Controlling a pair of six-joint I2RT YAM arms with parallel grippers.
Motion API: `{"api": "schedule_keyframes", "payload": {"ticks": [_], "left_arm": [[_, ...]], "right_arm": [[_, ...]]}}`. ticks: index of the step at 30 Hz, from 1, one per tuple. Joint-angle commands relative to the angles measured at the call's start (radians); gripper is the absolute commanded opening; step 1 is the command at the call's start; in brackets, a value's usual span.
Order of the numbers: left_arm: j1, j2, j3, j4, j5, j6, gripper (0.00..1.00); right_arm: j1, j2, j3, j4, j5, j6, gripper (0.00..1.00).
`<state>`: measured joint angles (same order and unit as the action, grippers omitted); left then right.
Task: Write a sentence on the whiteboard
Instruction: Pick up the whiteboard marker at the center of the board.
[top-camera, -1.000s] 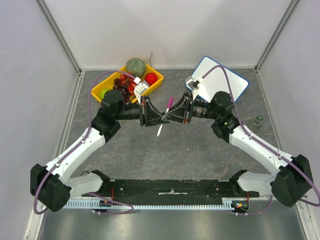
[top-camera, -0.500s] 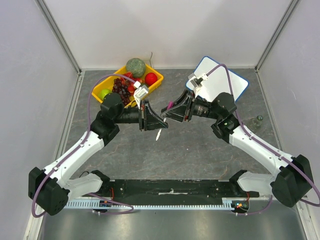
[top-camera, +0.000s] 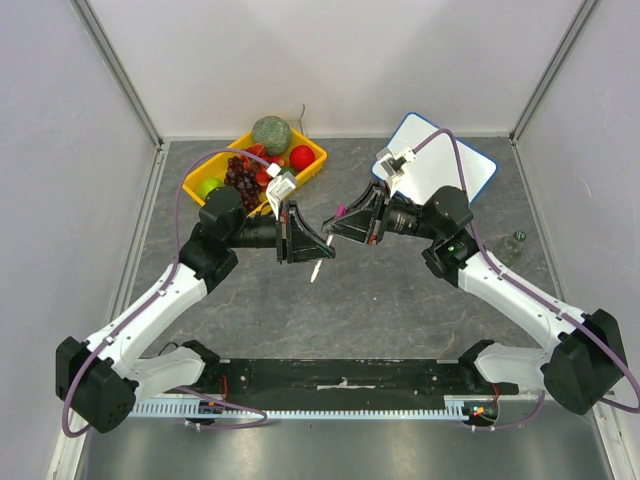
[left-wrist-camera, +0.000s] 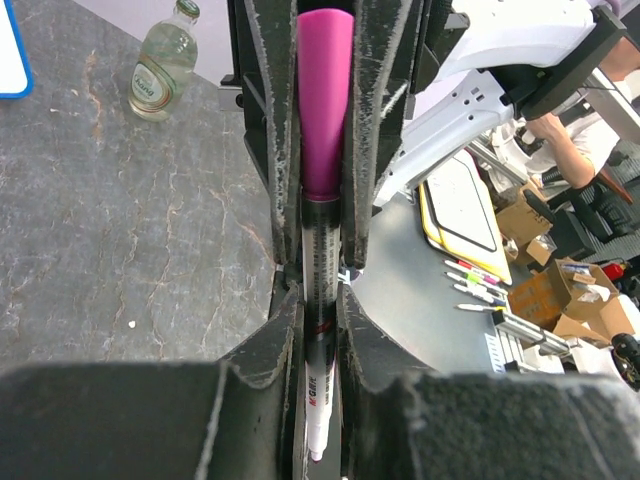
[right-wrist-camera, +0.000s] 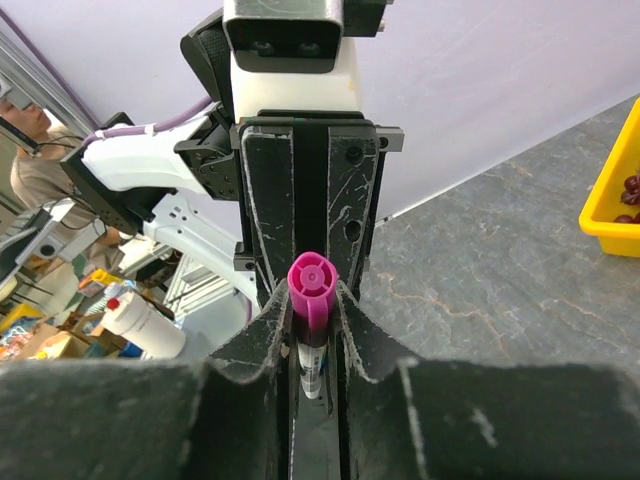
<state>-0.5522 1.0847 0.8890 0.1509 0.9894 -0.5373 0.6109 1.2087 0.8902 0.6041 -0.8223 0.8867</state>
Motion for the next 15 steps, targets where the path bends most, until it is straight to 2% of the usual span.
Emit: {"api": "schedule_keyframes", "payload": {"ticks": [1, 4, 8, 11, 13, 15], "left_arm": [[0.000, -0.019, -0.004, 0.012, 0.006, 0.011, 0.02], [0.000, -0.034, -0.010, 0.027, -0.003, 0.004, 0.02], [-0.002, -0.039, -0.010, 0.033, -0.011, 0.002, 0.02], [0.000, -0.037, -0.016, 0.055, -0.012, -0.010, 0.02], [0.000, -0.039, -0.025, 0.075, -0.017, -0.024, 0.02], [-0.002, -0.039, -0.036, 0.090, -0.011, -0.033, 0.02]], "right_arm": [[0.001, -0.021, 0.000, 0.020, -0.041, -0.029, 0.18], [0.001, -0.009, 0.001, 0.019, -0.057, -0.032, 0.18], [0.000, -0.009, -0.013, 0.026, -0.051, -0.028, 0.34], [0.000, -0.008, -0.017, 0.020, -0.055, -0.032, 0.41], [0.001, -0.006, -0.023, 0.020, -0.055, -0.032, 0.37], [0.001, -0.018, -0.030, 0.010, -0.025, -0.031, 0.27]]}}
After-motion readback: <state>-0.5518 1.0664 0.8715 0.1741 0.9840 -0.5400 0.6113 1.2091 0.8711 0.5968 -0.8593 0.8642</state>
